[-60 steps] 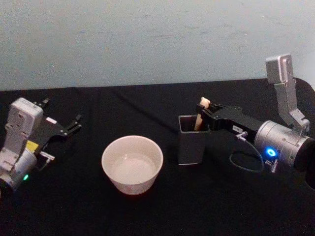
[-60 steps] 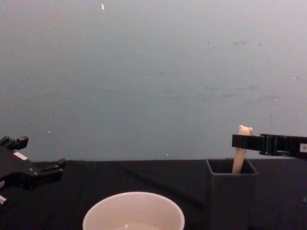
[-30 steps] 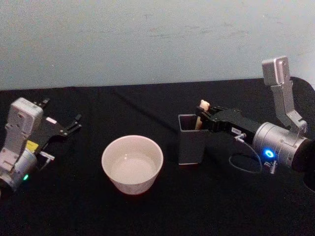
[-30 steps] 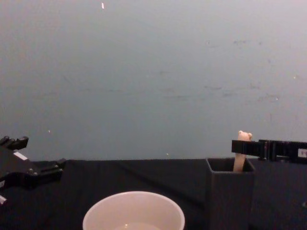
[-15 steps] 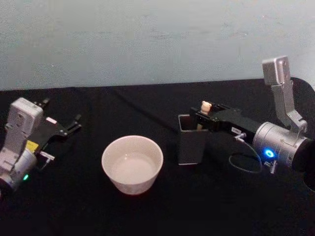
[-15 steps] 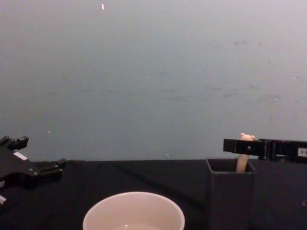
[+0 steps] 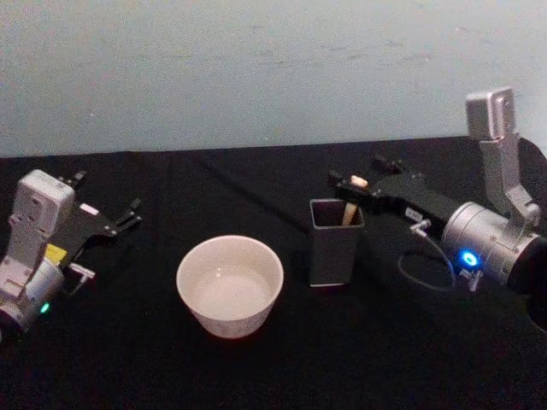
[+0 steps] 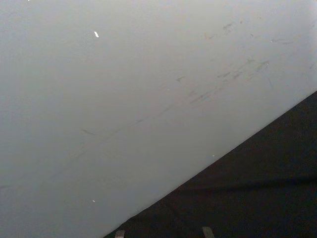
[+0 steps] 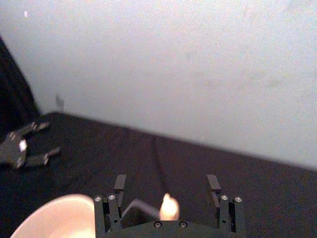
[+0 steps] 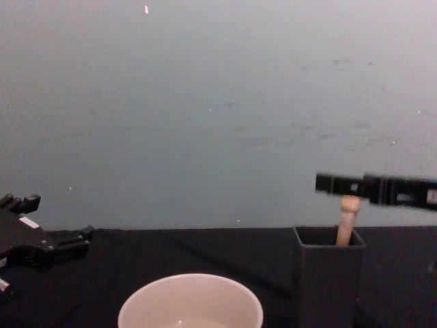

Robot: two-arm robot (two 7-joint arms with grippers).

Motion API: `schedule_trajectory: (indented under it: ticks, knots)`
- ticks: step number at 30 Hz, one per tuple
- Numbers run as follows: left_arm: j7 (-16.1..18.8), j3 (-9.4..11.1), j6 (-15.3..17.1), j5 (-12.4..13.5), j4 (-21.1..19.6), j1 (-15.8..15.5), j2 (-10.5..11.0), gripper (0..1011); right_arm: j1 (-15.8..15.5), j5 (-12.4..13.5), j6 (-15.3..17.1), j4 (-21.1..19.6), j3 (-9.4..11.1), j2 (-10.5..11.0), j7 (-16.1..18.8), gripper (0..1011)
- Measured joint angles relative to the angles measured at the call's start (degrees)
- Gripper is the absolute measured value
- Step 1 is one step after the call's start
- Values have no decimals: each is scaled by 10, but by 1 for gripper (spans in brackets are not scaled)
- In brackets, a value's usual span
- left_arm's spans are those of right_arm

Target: Pick up the stirring spoon with one hand, stir inside the cup, then place it back in its original position.

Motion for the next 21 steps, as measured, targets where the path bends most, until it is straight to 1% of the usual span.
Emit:
schedule_trajectory:
  ticks: [3, 6, 7, 9, 10, 11, 13, 14, 16, 19, 20, 21]
  knots:
    - [0, 0, 0, 0, 0, 0, 0, 1001, -7, -21, -39, -10, 15, -12, -20, 1002]
    - [0, 0, 0, 0, 0, 0, 0, 1001, -11, -40, -66, -14, 25, -22, -43, 1002]
    - [0, 0, 0, 0, 0, 0, 0, 1002, -13, -55, -82, -14, 31, -29, -59, 1002]
    - [0, 0, 0, 0, 0, 0, 0, 1001, -14, -68, -93, -13, 35, -35, -75, 1002]
    - [0, 0, 0, 0, 0, 0, 0, 1001, -15, -84, -101, -8, 38, -41, -94, 1002]
    - [0, 0, 0, 0, 0, 0, 0, 1001, -15, -84, -101, -8, 38, -41, -94, 1002]
    - [0, 0, 0, 0, 0, 0, 0, 1001, -14, -115, -108, 4, 42, -51, -128, 1002]
    - [0, 0, 0, 0, 0, 0, 0, 1001, -14, -115, -108, 4, 42, -51, -128, 1002]
    - [0, 0, 0, 0, 0, 0, 0, 1001, -14, -148, -112, 22, 42, -58, -156, 1002]
    - [0, 0, 0, 0, 0, 0, 0, 1001, -15, -171, -117, 39, 39, -62, -173, 1002]
    - [0, 0, 0, 0, 0, 0, 0, 1001, -16, -183, -118, 49, 37, -64, -180, 1002]
    - [0, 0, 0, 0, 0, 0, 0, 1001, -16, -183, -118, 49, 37, -64, -180, 1002]
